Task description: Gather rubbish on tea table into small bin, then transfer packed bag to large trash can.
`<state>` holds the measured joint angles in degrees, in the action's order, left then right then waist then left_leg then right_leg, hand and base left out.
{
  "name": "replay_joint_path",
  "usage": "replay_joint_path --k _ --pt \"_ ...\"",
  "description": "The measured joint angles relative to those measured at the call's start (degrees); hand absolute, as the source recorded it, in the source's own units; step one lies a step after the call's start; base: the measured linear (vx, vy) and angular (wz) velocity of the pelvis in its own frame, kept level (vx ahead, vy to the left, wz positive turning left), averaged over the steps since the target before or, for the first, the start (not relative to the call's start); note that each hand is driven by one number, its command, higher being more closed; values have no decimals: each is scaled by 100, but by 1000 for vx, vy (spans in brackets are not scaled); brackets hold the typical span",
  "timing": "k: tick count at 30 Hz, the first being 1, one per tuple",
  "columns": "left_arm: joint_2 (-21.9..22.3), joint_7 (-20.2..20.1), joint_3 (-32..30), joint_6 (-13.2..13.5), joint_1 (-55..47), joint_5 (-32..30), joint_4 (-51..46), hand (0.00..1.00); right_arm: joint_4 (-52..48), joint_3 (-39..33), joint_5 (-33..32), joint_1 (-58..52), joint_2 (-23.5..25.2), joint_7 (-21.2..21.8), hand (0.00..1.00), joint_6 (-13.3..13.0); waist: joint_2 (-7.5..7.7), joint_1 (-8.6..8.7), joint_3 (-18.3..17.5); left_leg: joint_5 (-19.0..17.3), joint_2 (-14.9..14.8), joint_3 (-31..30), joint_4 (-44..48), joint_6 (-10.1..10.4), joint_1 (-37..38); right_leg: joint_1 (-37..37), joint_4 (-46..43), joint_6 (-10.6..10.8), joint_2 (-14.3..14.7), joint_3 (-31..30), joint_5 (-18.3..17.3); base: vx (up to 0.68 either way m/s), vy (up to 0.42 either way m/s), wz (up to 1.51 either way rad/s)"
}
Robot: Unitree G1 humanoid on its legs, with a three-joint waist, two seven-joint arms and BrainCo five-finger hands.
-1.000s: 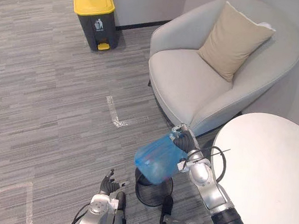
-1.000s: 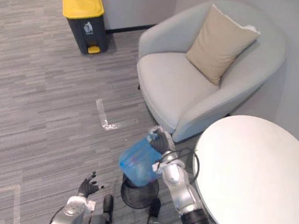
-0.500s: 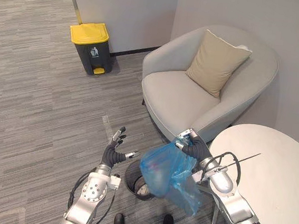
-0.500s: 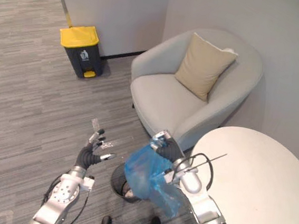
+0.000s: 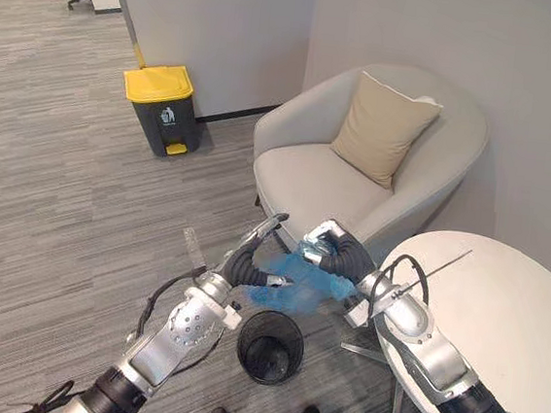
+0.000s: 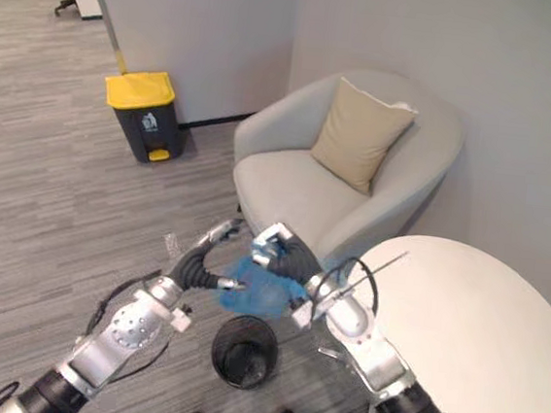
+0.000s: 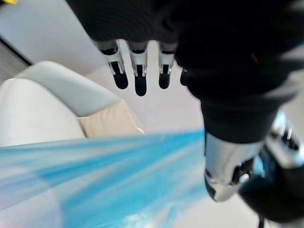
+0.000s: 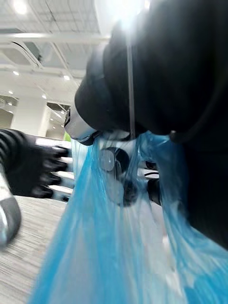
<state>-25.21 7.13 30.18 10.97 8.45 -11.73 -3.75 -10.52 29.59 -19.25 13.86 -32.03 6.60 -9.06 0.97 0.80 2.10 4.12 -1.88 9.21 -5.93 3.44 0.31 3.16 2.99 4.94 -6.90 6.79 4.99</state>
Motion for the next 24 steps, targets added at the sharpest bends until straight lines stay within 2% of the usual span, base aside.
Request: replay_joint_path --k 4,7,9,14,20,24 --pt "328 -5 125 -12 60 -279 512 0 10 266 -7 57 362 24 100 21 7 3 -98 5 -10 27 1 2 6 -1 24 -18 7 -38 62 10 -2 -2" --pt "689 -6 132 -28 54 -277 955 0 49 416 -5 161 733 18 100 87 27 3 -119 5 -36 27 2 2 0 -4 46 -30 11 -49 75 7 -5 -2" --pt "793 -8 131 -15 40 -274 1112 0 72 457 10 167 793 14 100 143 38 -4 -126 5 -38 19 1 2 0 -6 46 -30 12 -48 75 0 0 0" --pt "952 -78 121 -21 -77 -271 1556 0 276 461 21 191 1010 -17 100 308 49 -11 -133 7 -50 -12 0 5 11 -25 45 -36 24 -37 79 -5 -2 1" --pt "1040 -77 105 -23 -149 -273 1817 0 275 462 6 448 1228 -41 100 345 75 -10 -148 19 -91 -32 -2 26 11 -29 45 -53 63 -22 89 -3 -1 1" --pt "1041 -73 84 -4 -157 -267 2076 0 262 482 -220 806 1366 -34 100 344 85 -12 -149 35 -132 -33 -1 57 11 -28 45 -77 105 -22 104 0 0 0"
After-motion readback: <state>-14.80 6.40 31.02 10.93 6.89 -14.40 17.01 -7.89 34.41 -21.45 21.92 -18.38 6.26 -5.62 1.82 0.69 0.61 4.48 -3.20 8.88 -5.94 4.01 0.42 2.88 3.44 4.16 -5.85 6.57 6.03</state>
